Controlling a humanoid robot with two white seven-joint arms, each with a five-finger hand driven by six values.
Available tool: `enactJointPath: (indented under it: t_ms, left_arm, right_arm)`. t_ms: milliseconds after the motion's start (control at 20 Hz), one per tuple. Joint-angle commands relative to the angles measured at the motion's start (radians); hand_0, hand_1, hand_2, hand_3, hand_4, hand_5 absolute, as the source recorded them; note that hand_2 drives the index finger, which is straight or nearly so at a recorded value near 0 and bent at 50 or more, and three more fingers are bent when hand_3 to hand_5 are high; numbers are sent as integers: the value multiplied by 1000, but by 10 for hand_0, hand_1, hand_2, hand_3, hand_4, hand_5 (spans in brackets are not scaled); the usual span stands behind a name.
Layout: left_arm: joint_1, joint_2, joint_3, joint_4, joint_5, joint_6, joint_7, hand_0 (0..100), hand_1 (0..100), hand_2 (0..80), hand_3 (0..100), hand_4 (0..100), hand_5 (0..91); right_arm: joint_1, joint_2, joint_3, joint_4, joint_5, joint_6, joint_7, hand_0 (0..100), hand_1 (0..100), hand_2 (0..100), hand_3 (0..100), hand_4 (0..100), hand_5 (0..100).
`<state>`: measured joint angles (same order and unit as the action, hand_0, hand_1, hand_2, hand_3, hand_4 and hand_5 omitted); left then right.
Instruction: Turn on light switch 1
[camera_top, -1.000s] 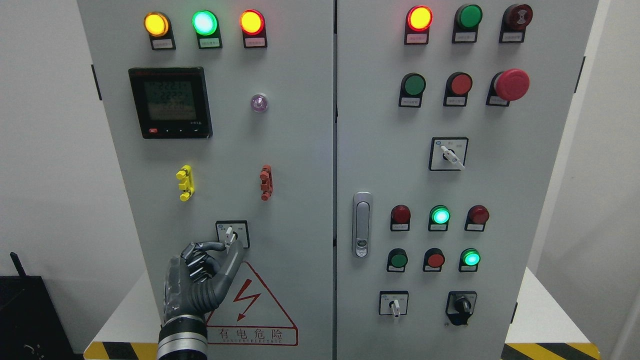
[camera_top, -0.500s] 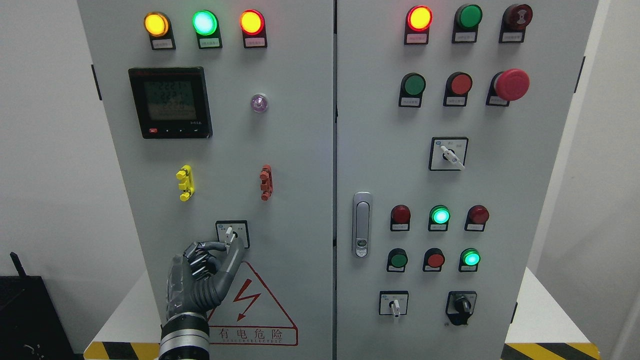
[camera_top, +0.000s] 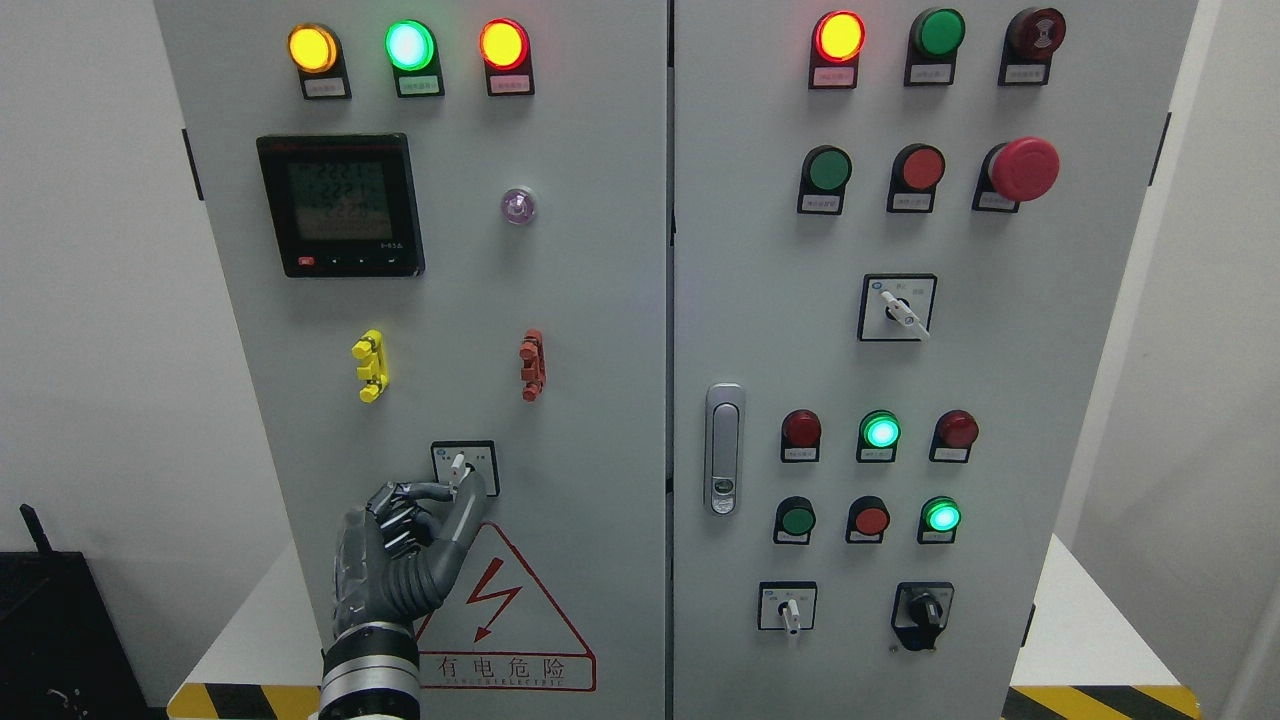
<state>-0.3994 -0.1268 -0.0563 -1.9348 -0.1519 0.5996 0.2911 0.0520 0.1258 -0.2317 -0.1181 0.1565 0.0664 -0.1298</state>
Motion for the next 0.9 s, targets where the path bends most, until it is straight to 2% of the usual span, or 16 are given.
enactJointPath:
  t_ms: [0, 850]
  left_arm:
    - [-6, -2, 0, 8, -3, 6, 0, 170, 618, 561, 932, 930, 885]
    - [-16, -7, 0, 16, -3, 12, 0, 177, 607, 569, 937, 937, 886]
  right_arm:
    - [0, 0, 0, 0, 0, 0, -1, 307, 0, 0, 0, 0, 0]
    - [0, 0, 0, 0, 0, 0, -1, 308, 0, 0, 0, 0, 0]
